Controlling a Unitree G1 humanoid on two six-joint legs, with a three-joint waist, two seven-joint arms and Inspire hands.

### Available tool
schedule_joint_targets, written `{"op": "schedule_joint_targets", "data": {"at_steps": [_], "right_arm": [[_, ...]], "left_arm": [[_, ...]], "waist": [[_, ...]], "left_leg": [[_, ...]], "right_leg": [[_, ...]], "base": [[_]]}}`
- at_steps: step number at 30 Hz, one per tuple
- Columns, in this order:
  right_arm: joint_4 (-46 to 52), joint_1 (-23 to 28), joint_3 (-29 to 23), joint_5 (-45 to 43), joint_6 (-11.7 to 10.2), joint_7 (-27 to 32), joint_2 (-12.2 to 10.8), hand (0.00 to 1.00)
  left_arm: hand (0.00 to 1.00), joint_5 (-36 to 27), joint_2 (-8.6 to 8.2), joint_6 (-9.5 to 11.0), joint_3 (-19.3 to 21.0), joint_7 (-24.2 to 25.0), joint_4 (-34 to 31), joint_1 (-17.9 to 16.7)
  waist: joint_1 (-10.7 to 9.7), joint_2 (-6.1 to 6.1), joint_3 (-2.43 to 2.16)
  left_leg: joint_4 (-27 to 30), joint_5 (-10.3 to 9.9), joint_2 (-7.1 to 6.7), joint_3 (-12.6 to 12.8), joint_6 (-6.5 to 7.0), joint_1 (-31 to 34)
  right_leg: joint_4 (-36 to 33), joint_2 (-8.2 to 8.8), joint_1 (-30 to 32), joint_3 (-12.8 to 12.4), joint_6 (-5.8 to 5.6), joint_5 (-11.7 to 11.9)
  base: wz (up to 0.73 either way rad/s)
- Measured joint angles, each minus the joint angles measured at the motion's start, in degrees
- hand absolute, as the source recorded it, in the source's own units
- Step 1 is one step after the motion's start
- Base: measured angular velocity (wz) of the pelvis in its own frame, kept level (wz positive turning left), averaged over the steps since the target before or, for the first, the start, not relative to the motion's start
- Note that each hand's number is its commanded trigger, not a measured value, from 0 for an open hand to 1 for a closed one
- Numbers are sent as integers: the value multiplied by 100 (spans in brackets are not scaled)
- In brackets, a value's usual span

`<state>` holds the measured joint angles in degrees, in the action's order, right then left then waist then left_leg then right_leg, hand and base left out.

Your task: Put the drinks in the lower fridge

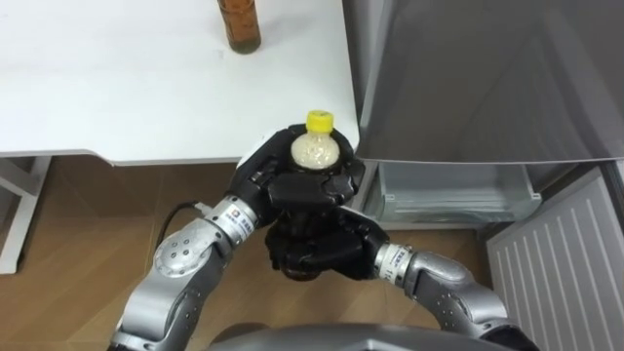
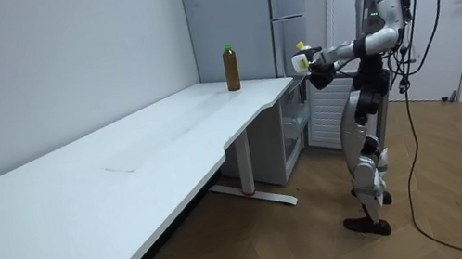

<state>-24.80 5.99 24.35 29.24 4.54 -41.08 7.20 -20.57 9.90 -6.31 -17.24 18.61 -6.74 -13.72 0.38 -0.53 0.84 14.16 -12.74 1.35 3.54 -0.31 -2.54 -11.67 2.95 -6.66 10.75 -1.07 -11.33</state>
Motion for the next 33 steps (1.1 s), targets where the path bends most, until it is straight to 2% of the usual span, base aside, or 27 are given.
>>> {"op": "schedule_joint_targets", "data": {"at_steps": [18,27,30,33], "right_arm": [[-153,90,30,276,64,-132,2,100],[-182,108,24,472,68,-134,8,100],[-182,110,21,480,69,-134,8,100],[-182,109,26,590,69,-139,9,100]], "left_arm": [[0,-2,-27,30,27,11,-5,46],[0,-9,-18,51,85,-14,-269,61],[0,-11,-18,163,148,-2,-443,62],[0,-10,-23,184,168,6,-475,90]], "waist": [[5,-14,-6],[0,7,14],[0,20,21],[-1,24,23]], "left_leg": [[-40,1,0,92,1,-20],[-54,0,2,91,1,-17],[-54,0,1,91,1,-18],[-52,0,1,90,1,-34]], "right_leg": [[4,0,57,-106,0,0],[0,-2,45,-105,-1,0],[1,-2,43,-103,-1,0],[6,-1,22,-97,-1,0]], "base": [[-2],[0],[0],[0]]}}
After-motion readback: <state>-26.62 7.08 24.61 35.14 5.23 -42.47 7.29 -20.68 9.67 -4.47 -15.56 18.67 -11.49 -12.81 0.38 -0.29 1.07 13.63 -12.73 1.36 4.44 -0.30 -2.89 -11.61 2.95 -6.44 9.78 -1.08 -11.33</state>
